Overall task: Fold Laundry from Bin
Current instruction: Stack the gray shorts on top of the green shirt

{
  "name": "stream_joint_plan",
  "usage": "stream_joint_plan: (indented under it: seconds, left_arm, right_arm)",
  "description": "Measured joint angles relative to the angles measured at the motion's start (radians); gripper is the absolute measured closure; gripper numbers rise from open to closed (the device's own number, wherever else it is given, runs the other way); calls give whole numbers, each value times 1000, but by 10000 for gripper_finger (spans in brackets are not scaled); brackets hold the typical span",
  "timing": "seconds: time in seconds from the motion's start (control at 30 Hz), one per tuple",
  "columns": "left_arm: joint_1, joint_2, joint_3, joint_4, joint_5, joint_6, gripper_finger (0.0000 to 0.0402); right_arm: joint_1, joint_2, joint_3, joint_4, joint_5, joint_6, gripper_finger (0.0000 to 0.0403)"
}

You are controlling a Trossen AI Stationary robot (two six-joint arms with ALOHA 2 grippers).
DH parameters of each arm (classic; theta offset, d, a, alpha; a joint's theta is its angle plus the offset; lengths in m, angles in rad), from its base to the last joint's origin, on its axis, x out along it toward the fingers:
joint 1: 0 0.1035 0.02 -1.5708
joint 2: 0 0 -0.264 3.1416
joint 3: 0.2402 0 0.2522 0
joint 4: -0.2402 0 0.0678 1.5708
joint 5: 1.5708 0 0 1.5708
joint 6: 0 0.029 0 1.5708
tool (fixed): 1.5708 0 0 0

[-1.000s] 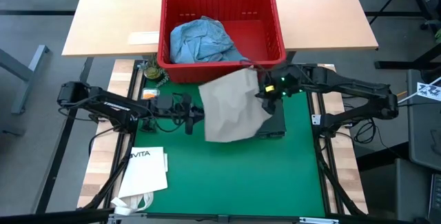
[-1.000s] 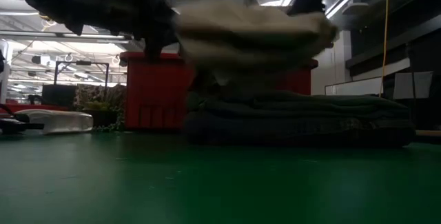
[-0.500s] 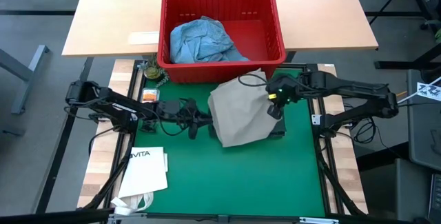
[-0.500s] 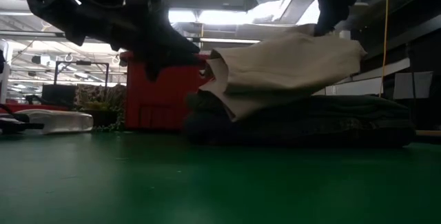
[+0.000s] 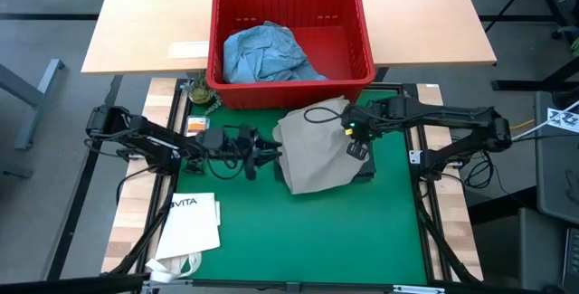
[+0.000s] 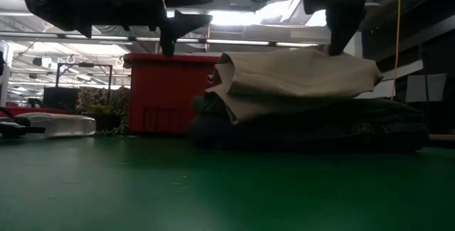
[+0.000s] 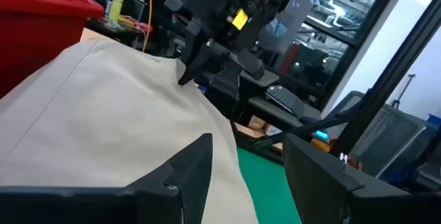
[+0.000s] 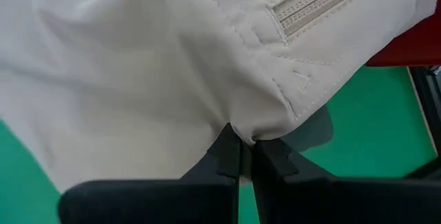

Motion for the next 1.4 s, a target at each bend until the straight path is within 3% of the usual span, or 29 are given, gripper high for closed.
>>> stream_joint_plan:
  seconds: [0.27,0.6,0.77,0.9,1.2,1.4]
  left_arm:
    - [-79,30,89,-31,-121,160,234]
    - [-70,311,261,-51,-124,236,245]
    - [-39,390,279,-177,-148,233,245]
    - [-16,399,279,-264,-197,234,246]
    - [20,398,279,-282,-201,233,246]
    - [22,398,279,-282,-206,233,246]
  right_arm:
    - [0,52,0,-15,28,0,388]
    - [0,73,0,-24,27,-11,379]
    - [0,73,0,-41,26,-46,356]
    - [0,73,0,-42,29,-68,340]
    - [0,73,0,-63,61,-91,277]
    - [0,73,0,-246,64,-82,256]
